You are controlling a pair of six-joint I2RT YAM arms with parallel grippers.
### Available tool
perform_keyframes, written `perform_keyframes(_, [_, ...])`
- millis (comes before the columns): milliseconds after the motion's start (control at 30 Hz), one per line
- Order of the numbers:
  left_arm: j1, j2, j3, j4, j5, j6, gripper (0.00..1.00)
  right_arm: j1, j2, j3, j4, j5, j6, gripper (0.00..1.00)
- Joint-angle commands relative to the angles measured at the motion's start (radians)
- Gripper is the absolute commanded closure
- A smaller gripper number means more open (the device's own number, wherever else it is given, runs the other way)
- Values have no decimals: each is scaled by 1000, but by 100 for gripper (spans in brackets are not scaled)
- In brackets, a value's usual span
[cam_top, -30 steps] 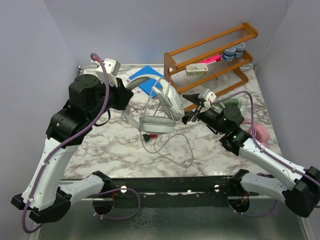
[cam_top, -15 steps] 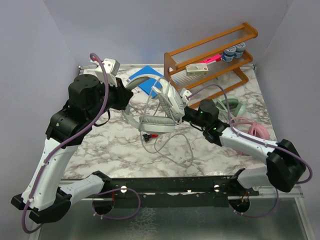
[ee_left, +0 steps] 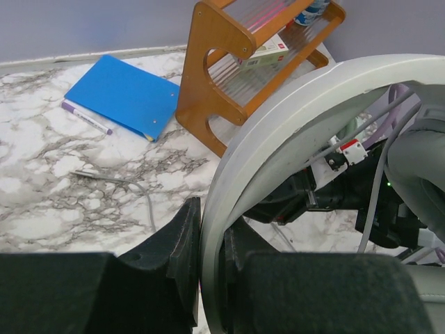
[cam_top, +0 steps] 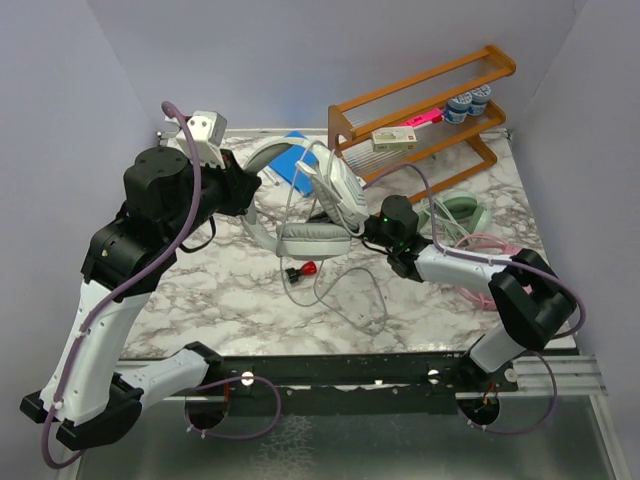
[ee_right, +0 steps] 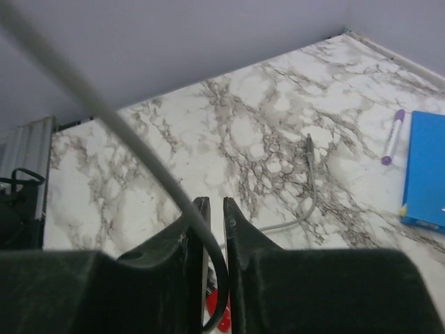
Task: Wrap the headphones
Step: Wrap the headphones cable around the headphones.
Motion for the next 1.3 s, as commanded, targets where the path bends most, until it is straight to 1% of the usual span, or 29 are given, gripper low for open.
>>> perform_keyframes(0, [-3,-9,36,71,-22,-75,100,9,29,13,94,-87,43,87])
perform_keyframes(33, [-2,-5,37,73,-28,-80,100,10,30,8,100,-94,48,94])
perform_keyframes(67, [-3,-4,38,74,-42,-85,100,12,27,2,105,-102,54,98])
perform_keyframes(100, [-3,-2,37,76,-58,-91,100,13,23,-6,110,-110,61,99])
perform_keyframes(267, [-3,1,25,125,-148,-146,100,51,-24,-69,101,-123,70,99])
perform_keyframes(400, [-3,0,-28,233,-177,-260,100,121,-67,-116,84,-124,73,99])
perform_keyframes(500, [-3,16,-51,284,-211,-335,100,185,-99,-140,68,-115,74,99])
perform_keyframes(600, [-3,32,-81,331,-307,-366,100,237,-127,-149,64,-123,85,98])
perform_keyframes(700, [-3,40,-113,378,-378,-393,100,278,-147,-140,64,-137,104,94])
perform_keyframes(833, [-2,54,-150,429,-418,-457,100,325,-159,-109,45,-160,115,83])
perform_keyframes(900, [-2,59,-175,462,-435,-462,100,345,-160,-104,67,-177,138,81])
perform_keyframes(1100, [-2,69,-236,519,-508,-406,100,357,-180,-99,203,-246,260,82])
perform_keyframes(1267, [-1,69,-294,555,-628,-310,100,359,-234,-49,148,-264,272,82])
